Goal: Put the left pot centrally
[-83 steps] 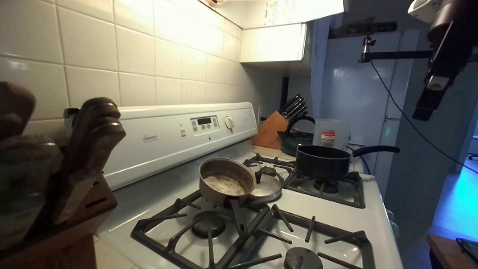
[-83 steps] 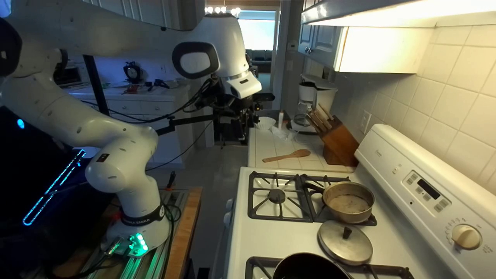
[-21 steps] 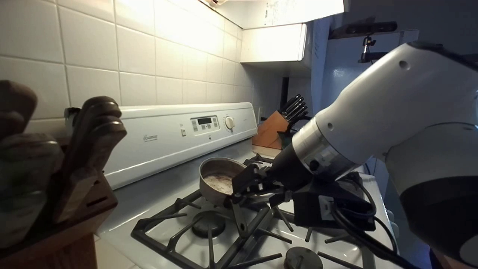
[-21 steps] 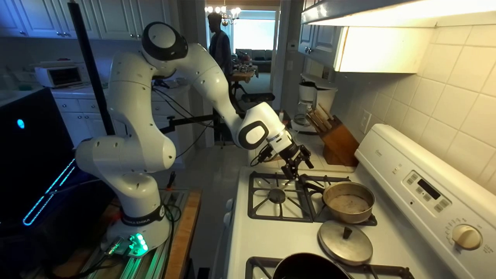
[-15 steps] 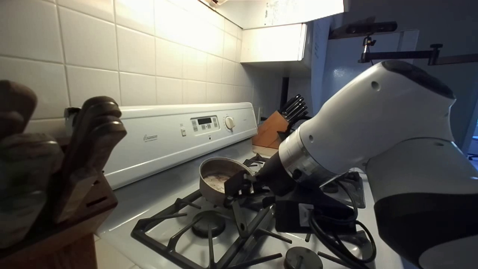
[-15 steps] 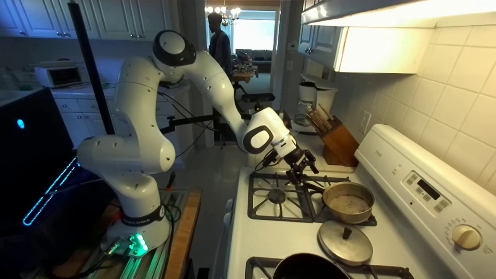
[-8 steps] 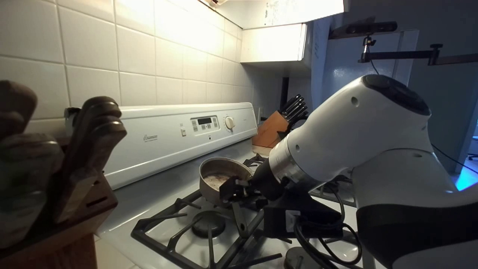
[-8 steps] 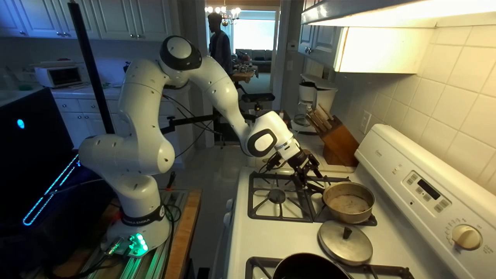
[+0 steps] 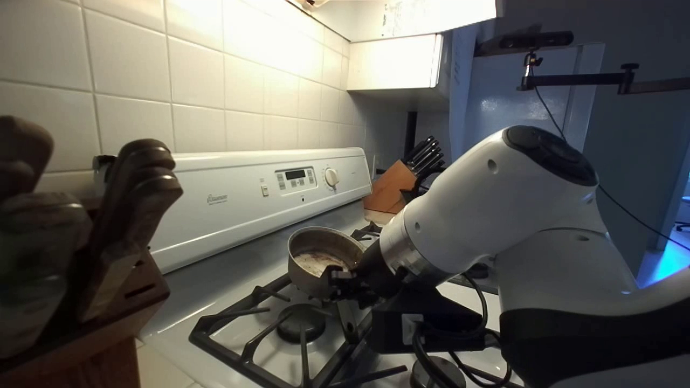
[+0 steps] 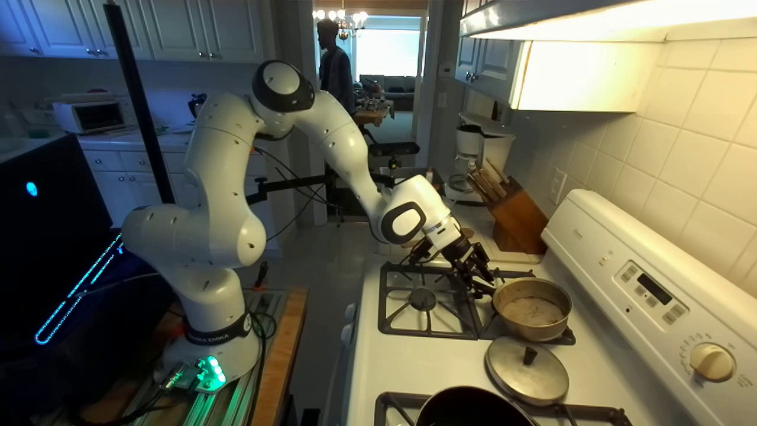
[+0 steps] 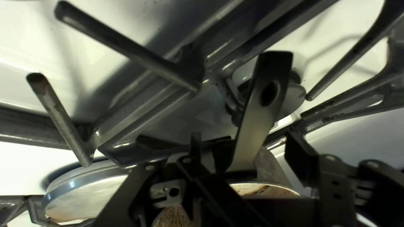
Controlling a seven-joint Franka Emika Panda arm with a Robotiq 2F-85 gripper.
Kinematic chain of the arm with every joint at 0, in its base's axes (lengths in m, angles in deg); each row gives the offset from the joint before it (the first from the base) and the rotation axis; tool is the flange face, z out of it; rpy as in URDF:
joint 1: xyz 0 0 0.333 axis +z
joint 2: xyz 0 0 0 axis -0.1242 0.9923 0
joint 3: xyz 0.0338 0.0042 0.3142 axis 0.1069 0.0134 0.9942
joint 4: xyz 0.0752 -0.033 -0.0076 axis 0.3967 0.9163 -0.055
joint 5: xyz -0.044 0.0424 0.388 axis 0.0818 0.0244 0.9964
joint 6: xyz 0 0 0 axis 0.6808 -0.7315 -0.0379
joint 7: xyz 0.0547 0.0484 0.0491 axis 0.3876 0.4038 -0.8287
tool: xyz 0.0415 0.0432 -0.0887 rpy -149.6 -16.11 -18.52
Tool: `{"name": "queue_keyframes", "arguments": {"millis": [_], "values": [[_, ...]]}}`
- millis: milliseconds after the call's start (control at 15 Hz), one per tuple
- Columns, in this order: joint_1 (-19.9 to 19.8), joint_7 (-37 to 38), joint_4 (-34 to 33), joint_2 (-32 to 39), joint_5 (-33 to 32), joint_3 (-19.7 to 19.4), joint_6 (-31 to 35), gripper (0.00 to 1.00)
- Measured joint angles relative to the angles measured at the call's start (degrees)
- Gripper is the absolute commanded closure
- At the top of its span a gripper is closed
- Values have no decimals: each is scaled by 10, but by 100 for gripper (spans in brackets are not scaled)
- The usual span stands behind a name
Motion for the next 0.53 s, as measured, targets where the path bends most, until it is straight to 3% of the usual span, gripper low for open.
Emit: {"name": "queue_keyframes", "arguments": {"millis": [133, 333, 533], "values": [[-4, 0, -3, -2, 0, 4, 0, 77], [-7, 0, -6, -4, 1, 7, 1, 98], [-9, 0, -10, -4, 2, 9, 4, 94]]}}
